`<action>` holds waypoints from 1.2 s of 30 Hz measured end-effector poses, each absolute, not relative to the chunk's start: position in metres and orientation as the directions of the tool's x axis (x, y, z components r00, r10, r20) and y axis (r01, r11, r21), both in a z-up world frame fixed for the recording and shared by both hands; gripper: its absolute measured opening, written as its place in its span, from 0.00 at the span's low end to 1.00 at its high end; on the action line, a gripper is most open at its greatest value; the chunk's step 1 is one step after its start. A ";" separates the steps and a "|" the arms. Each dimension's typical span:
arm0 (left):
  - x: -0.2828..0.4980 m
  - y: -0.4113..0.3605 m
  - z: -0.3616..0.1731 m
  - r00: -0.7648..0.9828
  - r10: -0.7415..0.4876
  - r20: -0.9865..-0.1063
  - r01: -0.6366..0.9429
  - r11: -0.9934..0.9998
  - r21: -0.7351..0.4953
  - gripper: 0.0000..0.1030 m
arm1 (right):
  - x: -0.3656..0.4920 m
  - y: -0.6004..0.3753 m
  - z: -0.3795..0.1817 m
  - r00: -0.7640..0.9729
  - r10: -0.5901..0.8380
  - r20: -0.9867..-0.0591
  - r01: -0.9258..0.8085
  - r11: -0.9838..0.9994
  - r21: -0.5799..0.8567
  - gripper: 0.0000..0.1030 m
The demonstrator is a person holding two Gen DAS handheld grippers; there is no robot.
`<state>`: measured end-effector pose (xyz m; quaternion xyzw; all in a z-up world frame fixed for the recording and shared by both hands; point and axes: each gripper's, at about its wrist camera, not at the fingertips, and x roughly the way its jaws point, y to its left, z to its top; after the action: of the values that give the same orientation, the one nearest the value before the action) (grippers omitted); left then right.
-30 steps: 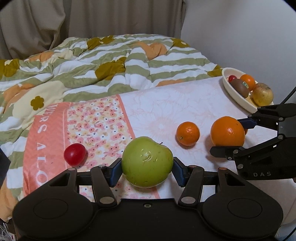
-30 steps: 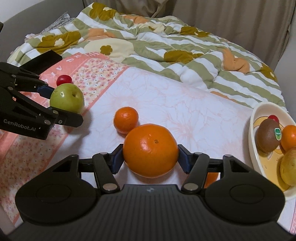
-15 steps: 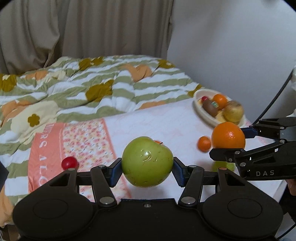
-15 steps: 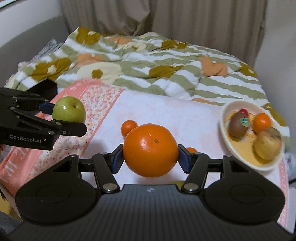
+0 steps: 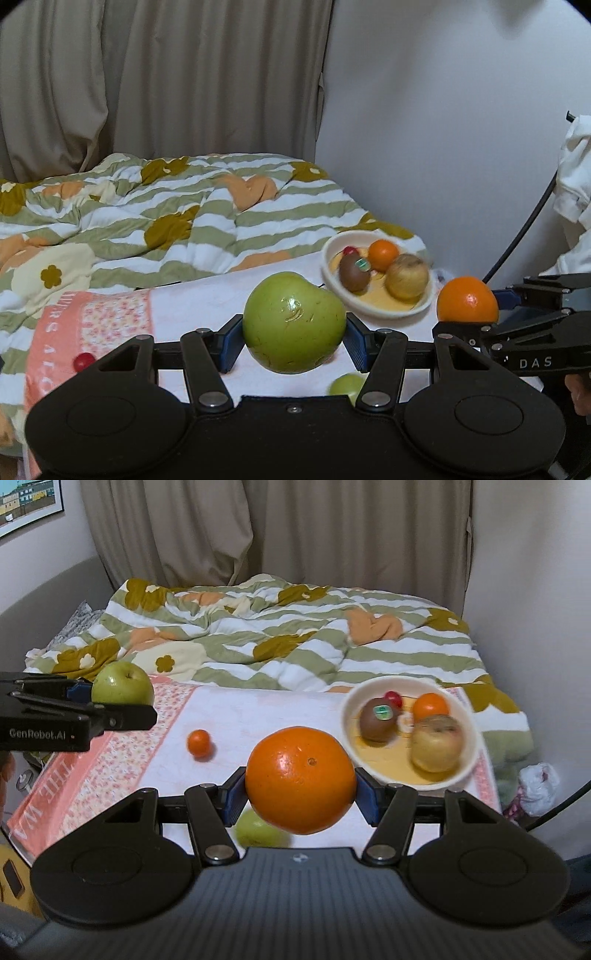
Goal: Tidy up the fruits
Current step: 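Carry the green apple and large orange in both tools over the white bowl, then release the green apple with the left tool while the right tool releases the orange into the bowl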
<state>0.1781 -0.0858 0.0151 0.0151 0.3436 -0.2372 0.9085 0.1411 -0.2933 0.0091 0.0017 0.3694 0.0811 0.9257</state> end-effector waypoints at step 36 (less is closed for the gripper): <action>0.276 -0.290 -0.083 0.532 -0.319 -0.784 0.434 0.898 -0.071 0.59 | 0.271 -0.485 -0.045 0.691 0.155 -0.707 -0.107 0.988 0.111 0.73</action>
<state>0.2759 -0.2896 -0.0830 0.0664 0.4330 -0.2157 0.8727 0.2707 -0.4847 -0.0450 0.0306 0.3869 0.0712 0.9189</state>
